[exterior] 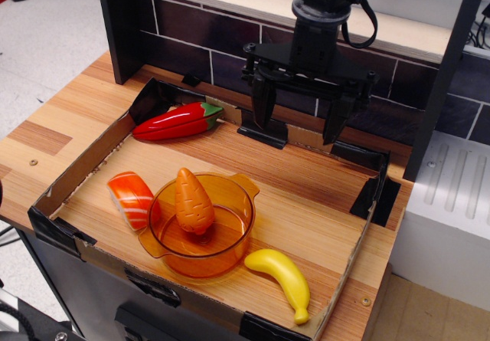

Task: Take carrot out of pot

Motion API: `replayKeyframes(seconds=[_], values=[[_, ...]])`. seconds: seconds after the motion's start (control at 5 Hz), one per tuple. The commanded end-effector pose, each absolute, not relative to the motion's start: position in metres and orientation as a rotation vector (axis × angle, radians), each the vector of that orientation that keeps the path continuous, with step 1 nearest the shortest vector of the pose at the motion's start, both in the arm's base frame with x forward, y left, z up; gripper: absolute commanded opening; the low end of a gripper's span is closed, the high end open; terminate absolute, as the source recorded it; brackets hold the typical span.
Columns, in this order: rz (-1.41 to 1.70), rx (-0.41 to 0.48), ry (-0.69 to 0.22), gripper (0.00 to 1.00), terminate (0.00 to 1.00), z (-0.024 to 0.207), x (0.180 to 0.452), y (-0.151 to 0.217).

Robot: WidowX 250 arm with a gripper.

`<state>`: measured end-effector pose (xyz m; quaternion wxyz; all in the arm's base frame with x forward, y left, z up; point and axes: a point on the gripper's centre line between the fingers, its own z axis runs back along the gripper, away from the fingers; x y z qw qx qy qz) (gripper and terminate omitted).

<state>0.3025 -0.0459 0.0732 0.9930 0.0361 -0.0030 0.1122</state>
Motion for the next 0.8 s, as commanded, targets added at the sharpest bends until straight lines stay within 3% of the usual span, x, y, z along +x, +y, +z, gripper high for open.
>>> replayKeyframes(seconds=[0.0,0.4,0.6], values=[[0.225,0.072,-0.006,1.00,0.00,0.073,0.303,-0.046],[0.216,-0.016,-0.153,1.00,0.00,0.134,0.260,-0.046],[0.270,0.026,-0.164,1.00,0.00,0.140,0.231,-0.038]])
